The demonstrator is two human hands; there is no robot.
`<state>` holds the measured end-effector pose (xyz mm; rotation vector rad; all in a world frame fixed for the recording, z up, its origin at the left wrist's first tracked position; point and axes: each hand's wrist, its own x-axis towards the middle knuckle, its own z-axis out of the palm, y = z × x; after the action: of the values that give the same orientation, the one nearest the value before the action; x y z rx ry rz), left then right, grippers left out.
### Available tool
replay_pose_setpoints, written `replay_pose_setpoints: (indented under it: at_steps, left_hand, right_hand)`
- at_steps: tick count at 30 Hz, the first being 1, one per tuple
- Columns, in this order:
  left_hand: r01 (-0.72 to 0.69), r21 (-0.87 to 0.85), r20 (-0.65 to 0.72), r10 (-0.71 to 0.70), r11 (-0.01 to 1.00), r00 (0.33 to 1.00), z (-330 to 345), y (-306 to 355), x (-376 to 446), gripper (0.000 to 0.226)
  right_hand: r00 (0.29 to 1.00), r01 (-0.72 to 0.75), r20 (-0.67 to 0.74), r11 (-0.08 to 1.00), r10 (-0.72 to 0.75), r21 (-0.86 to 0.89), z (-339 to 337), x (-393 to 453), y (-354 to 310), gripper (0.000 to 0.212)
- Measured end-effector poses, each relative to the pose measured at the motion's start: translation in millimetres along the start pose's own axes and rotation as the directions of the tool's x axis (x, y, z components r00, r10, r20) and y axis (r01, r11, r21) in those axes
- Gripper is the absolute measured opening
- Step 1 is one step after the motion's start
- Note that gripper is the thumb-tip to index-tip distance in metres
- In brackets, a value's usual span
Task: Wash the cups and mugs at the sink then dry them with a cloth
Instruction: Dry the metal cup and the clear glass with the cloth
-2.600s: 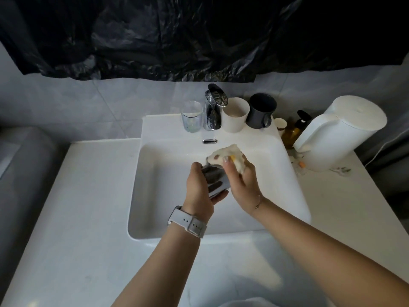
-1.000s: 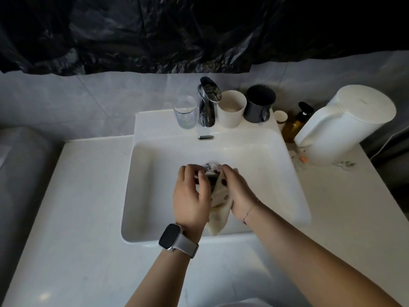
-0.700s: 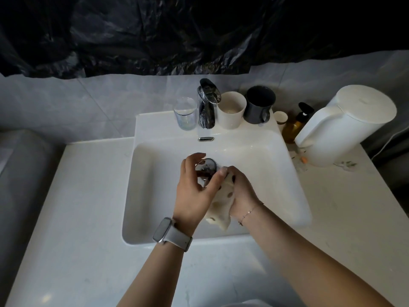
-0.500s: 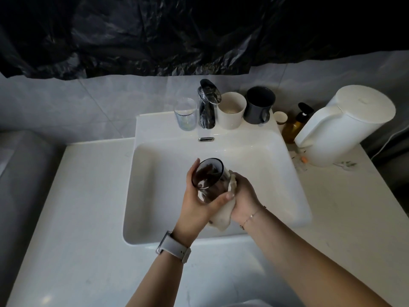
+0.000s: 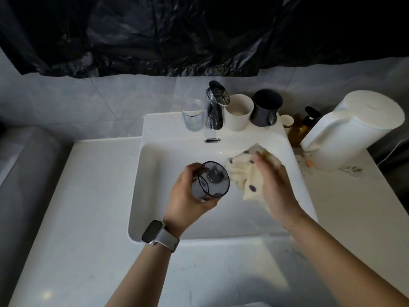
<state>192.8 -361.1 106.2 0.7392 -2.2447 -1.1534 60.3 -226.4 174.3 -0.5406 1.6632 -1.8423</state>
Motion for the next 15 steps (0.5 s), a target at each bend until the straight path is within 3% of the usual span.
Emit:
replay_pose_setpoints:
  at_steps: [2, 4, 5, 8, 9, 11, 14, 15]
  left_hand:
    - [-0.051, 0.067, 0.066, 0.047, 0.996, 0.997, -0.5, 0.4, 1.7, 0.075]
    - [-0.081, 0.13, 0.121, 0.065, 0.988, 0.991, -1.1, 3.9, 3.9, 0.073]
    - [-0.083, 0.157, 0.138, 0.061, 0.984, 0.989, -2.7, 5.3, 4.9, 0.071]
    - [-0.109, 0.21, 0.179, 0.071, 0.972, 0.981, -11.9, 6.3, 6.5, 0.073]
    - [-0.131, 0.224, 0.195, 0.087, 0.966, 0.977, -14.9, 6.2, 7.0, 0.074]
    - [-0.208, 0.278, 0.223, 0.148, 0.938, 0.964, -18.4, 6.4, 8.9, 0.073]
    - [-0.34, 0.384, 0.259, 0.253, 0.859, 0.932, -19.0, 5.5, 16.0, 0.073]
    - [-0.373, 0.41, 0.275, 0.277, 0.832, 0.921, -19.1, 4.5, 19.0, 0.073]
  right_hand:
    - [0.945, 0.263, 0.273, 0.915, -0.18, -0.307, 5.3, -3.9, -2.0, 0.019]
    - [0.815, 0.571, 0.501, 0.554, -0.292, -0.606, 6.4, 3.2, 14.9, 0.032]
    - [0.763, 0.644, 0.572, 0.419, -0.301, -0.64, 7.2, 5.7, 21.2, 0.041]
    - [0.727, 0.686, 0.635, 0.321, -0.261, -0.653, 5.9, 9.2, 28.6, 0.053]
    - [0.729, 0.679, 0.653, 0.334, -0.205, -0.654, 7.6, 7.6, 32.8, 0.059]
    - [0.754, 0.596, 0.651, 0.516, -0.094, -0.615, 10.6, 7.8, 35.4, 0.062]
    - [0.794, 0.301, 0.594, 0.766, 0.128, -0.568, 20.0, 9.3, 29.0, 0.078]
    - [0.788, 0.191, 0.577, 0.805, 0.215, -0.561, 22.8, 10.1, 27.3, 0.069]
